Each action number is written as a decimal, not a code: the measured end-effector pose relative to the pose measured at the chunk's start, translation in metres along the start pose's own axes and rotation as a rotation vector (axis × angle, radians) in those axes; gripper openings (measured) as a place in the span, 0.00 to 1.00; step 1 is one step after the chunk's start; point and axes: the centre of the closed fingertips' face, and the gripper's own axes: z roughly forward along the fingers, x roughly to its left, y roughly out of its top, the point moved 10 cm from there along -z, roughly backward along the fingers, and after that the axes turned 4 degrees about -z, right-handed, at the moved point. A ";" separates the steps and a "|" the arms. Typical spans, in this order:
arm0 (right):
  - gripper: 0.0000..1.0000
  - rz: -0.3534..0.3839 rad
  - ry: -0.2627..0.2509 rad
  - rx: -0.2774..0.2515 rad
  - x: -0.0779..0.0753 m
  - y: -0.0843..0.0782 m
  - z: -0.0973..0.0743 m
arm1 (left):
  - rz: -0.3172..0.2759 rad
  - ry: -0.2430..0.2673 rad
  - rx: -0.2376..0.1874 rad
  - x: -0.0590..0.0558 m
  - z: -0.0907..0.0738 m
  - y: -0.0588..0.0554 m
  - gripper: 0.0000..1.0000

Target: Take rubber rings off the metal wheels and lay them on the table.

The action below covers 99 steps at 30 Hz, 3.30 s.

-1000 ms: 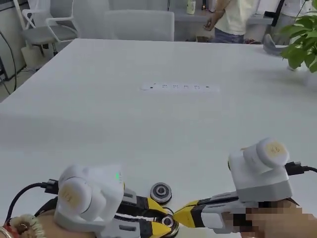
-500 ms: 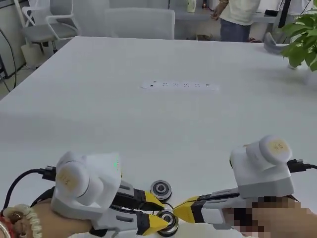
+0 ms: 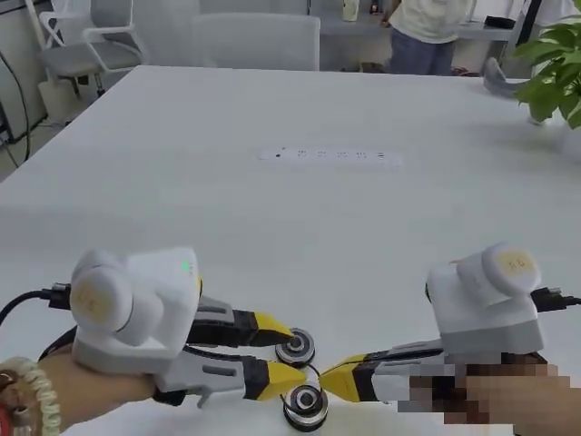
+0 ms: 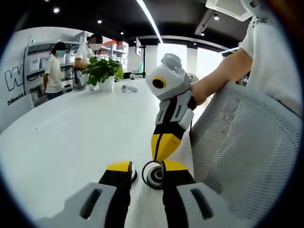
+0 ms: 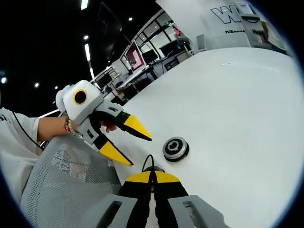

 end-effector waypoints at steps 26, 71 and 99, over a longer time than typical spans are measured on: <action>0.00 -0.006 -0.018 -0.049 -0.001 0.007 -0.009 | 0.103 -0.039 0.027 -0.003 -0.030 0.039 0.46; 0.00 0.044 -0.016 -0.119 -0.005 0.010 -0.018 | -0.077 0.387 -0.015 -0.018 -0.155 -0.003 0.73; 0.00 0.133 -0.063 -0.292 -0.013 0.023 -0.044 | -0.193 0.408 -0.033 -0.030 -0.140 -0.027 0.76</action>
